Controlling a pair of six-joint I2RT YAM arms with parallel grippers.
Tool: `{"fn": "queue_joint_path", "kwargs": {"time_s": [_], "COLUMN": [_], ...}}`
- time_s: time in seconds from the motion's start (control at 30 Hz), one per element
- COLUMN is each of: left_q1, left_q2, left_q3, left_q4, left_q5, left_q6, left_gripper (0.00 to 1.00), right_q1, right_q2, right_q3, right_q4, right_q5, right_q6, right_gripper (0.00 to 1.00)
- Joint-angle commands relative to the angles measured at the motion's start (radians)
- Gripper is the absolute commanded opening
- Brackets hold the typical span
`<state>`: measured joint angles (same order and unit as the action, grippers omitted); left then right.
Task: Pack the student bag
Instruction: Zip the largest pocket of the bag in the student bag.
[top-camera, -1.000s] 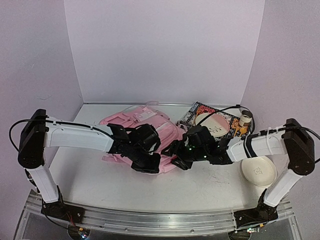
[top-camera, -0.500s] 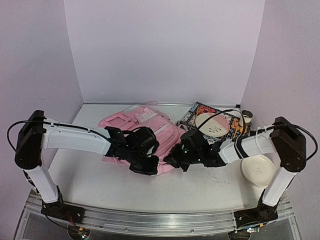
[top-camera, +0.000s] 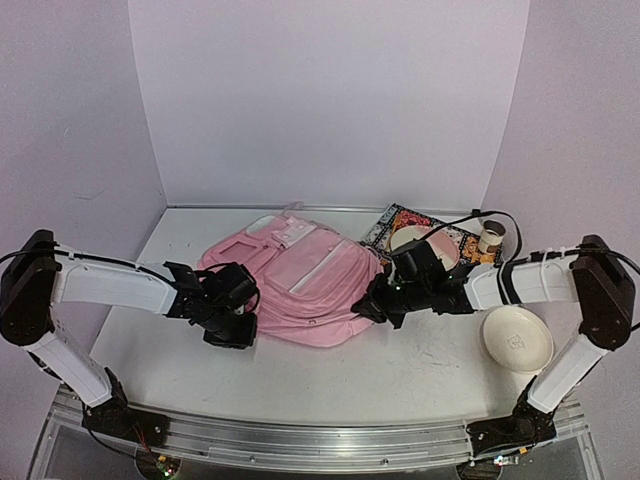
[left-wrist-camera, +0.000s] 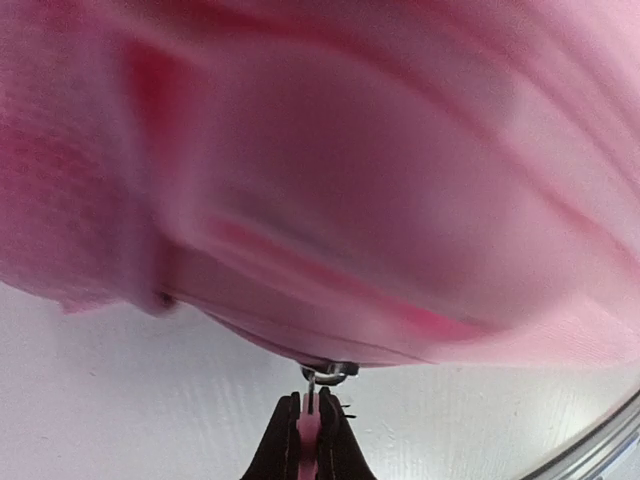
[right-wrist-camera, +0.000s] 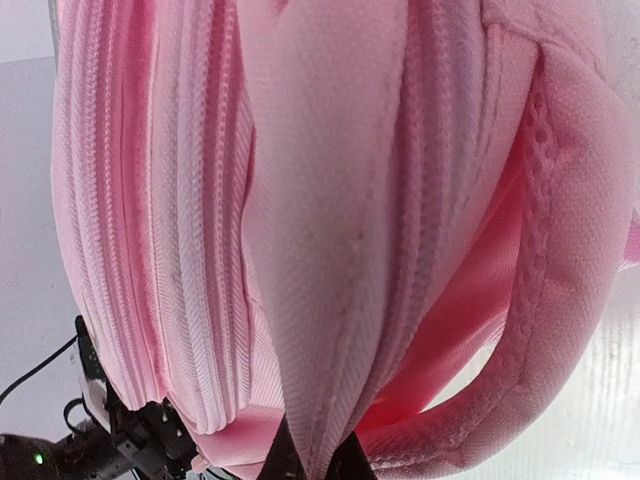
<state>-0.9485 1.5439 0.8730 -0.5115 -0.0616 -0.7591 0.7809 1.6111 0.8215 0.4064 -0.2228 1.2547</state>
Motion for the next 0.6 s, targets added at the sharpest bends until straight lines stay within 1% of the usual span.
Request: {"fn": "queue_joint_path", "kwargs": {"time_s": [0.0,0.13,0.23,0.27,0.33,0.4,0.5,0.57], "left_q1": [0.082,0.136,0.143,0.142,0.143,0.143,0.145,0.151], "left_q2": [-0.043,-0.014,0.004,0.005,-0.005,-0.034,-0.091,-0.132], "left_q3": [-0.060,-0.055,-0.025,-0.017,-0.009,-0.011,-0.023,-0.034], "left_q4": [-0.103,-0.098,-0.095,-0.094,-0.094,-0.095,-0.096,-0.098], "left_q5": [-0.108,-0.145,-0.142,-0.134,-0.126,-0.128,-0.139,-0.146], "left_q6": [-0.016,-0.017,-0.008,-0.004,-0.001,-0.002,-0.011,-0.017], "left_gripper": [0.00,0.00,0.00,0.00,0.02,0.05,0.07,0.08], "right_q1": [-0.049,-0.051,-0.051,-0.051,-0.051,-0.051,-0.053,-0.055], "right_q2": [-0.108,-0.113,-0.107,-0.106,-0.111,-0.124,-0.140,-0.153], "right_q3": [0.003,0.007,0.011,0.015,0.025,0.039,0.068,0.091], "right_q4": [-0.030,-0.044,-0.044,-0.044,-0.050,-0.075,-0.122,-0.165], "right_q5": [0.008,-0.010,-0.025,-0.028,-0.023,0.003,0.045,0.072], "right_q6": [-0.099,-0.120,-0.138,-0.148,-0.169,-0.196,-0.245,-0.284], "right_gripper": [0.00,0.00,0.01,0.03,0.11,0.23,0.30,0.37]}}
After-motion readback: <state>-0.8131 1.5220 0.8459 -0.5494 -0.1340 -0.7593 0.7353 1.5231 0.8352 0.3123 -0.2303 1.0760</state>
